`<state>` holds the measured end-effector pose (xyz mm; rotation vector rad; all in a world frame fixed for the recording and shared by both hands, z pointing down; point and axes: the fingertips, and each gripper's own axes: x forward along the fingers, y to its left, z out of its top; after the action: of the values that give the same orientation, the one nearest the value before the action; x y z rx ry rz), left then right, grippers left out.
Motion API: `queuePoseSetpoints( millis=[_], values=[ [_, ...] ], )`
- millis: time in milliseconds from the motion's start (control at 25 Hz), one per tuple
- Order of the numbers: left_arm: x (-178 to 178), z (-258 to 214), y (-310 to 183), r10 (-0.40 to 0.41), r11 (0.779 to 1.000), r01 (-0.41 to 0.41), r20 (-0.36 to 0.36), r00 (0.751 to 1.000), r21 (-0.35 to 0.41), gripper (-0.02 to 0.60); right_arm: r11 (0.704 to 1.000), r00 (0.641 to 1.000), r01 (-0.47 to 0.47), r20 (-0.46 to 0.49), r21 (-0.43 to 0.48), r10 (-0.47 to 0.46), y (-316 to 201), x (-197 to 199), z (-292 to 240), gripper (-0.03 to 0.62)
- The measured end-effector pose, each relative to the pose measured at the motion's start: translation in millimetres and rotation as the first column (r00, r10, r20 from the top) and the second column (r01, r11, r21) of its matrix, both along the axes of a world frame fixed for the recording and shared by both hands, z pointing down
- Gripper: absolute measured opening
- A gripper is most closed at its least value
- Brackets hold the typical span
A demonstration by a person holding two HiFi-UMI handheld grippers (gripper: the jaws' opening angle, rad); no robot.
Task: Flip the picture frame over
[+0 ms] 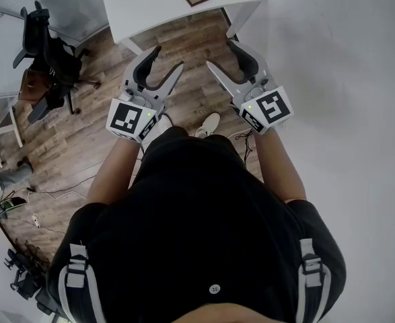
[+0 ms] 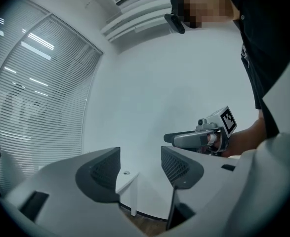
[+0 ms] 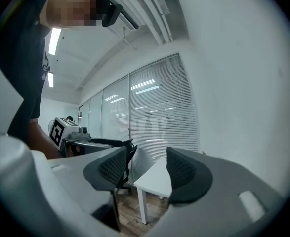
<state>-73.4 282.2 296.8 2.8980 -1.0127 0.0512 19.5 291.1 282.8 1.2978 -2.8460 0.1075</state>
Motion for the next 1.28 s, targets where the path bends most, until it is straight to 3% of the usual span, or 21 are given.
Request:
queuePoseSetpoints(
  millis=[240,760,1280],
  values=[
    [25,0,-3,-0.026,1.0,0.026,0.014,1.0,0.014,0.319,1.0,1.0,0.003,0.0,0.005,-0.003,-1,27,1,0.301],
    [80,3,-6,-0.087,0.996,0.087,0.021,0.996,0.005,0.333,1.0,1.0,0.026,0.009,-0.004,-0.026,-13,87,7,0.324],
    [73,17,-59,-0.105,0.994,0.105,0.019,0.994,-0.02,0.333,0.999,1.0,0.024,0.016,-0.04,-0.024,-73,79,25,0.322]
  ],
)
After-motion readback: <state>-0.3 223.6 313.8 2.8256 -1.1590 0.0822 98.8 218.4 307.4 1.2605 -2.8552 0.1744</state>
